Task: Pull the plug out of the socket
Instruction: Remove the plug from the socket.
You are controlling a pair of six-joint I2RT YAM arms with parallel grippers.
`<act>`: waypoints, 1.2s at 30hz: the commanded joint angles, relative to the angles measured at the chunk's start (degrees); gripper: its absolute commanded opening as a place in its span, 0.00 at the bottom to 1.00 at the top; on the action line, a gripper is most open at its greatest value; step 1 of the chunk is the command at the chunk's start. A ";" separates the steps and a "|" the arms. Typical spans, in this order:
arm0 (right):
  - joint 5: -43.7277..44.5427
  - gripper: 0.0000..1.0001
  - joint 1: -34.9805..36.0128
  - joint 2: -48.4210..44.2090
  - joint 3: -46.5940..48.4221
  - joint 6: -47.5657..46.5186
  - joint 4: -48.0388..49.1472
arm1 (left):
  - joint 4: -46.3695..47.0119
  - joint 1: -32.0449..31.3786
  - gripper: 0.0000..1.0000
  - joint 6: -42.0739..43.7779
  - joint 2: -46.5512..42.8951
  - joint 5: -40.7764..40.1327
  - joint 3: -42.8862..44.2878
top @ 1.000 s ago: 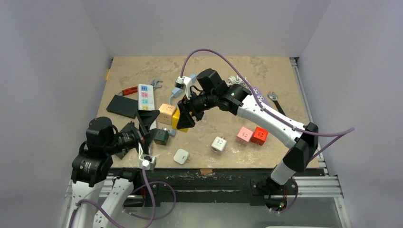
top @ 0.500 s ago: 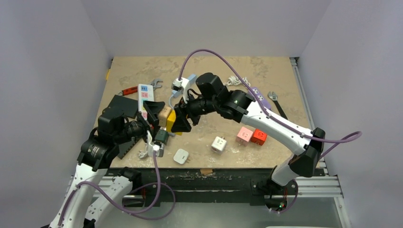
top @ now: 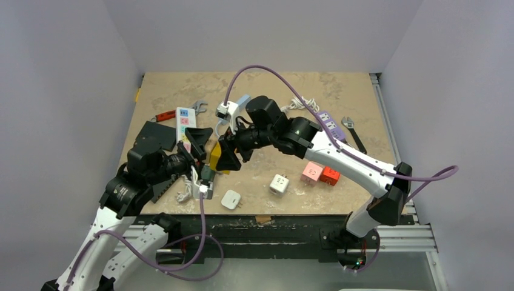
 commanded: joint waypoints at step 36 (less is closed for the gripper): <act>4.66 0.92 1.38 6.97 10.79 -4.17 -0.13 | 3.64 -5.83 0.00 -0.87 -4.25 -4.90 -0.20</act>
